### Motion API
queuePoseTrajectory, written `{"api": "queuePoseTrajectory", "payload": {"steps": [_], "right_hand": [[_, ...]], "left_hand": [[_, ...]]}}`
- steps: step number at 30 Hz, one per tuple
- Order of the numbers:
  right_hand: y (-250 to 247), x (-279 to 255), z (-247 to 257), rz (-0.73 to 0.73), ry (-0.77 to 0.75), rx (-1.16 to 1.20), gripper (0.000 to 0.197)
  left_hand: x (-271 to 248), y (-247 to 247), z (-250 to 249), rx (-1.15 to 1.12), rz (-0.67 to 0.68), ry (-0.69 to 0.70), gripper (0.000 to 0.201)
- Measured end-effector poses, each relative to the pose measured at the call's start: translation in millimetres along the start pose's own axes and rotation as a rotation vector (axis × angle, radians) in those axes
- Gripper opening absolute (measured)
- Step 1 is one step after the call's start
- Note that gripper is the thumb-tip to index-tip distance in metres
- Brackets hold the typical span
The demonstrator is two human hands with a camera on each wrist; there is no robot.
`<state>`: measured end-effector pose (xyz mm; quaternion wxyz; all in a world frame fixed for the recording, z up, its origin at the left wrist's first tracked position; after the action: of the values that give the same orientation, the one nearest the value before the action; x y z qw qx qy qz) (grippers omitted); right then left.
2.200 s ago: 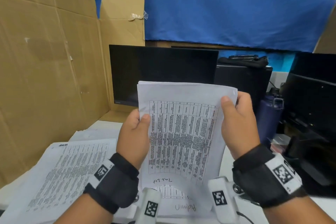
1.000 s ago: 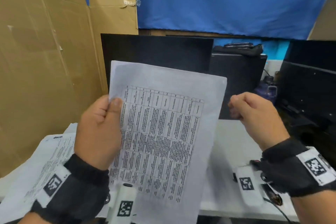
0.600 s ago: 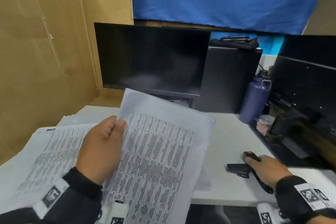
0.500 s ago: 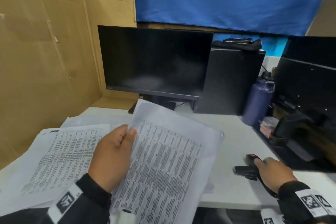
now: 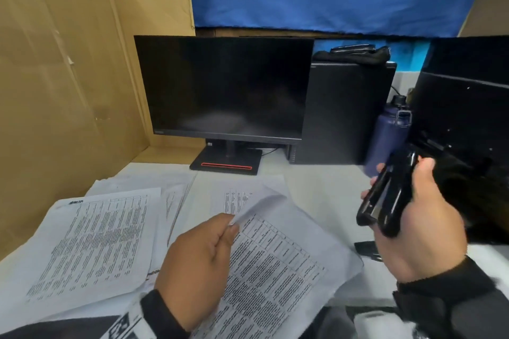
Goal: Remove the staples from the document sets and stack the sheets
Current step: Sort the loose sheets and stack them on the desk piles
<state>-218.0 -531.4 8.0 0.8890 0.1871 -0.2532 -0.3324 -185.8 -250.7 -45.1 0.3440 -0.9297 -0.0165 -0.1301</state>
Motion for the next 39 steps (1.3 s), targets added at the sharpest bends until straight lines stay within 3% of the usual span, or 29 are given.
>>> {"api": "queuePoseTrajectory", "payload": {"steps": [2,5,13,18,24,36,39], "right_hand": [[20,-23,5,0.061,-0.049,-0.02,0.048],[33,-50,-3,0.113,-0.154,-0.098,0.056],[32,-67,-11,0.117,-0.258,-0.154,0.092],[32,-70,-11,0.191,-0.268,-0.184,0.106],[34,-76,-13,0.256,-0.272,-0.165,0.101],[32,-73,-18,0.274,-0.236,-0.169,0.098],[31,-69,-16,0.313,-0.26,-0.234,0.105]], "left_hand": [[-9,5,-5,0.111,-0.011,0.085,0.031],[-19,11,-10,0.188,0.015,0.129,0.015],[-26,18,-17,0.127,0.086,0.173,0.02],[-28,25,-14,0.082,0.118,0.167,0.024],[-27,33,-13,0.023,0.263,0.095,0.022],[-35,37,-19,0.103,0.231,0.177,0.027],[-42,40,-21,0.145,0.192,0.235,0.034]]}}
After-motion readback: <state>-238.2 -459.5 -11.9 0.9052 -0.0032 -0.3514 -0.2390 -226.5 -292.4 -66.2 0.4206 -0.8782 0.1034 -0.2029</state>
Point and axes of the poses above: each hand's wrist, its own x-axis towards the middle knuckle, its own y-axis out of the palm, z = x × y, the point moved 2 cm from there along x, towards the middle knuckle, and after that the axes turned 15 degrees about -y, right-handed, at the moved point
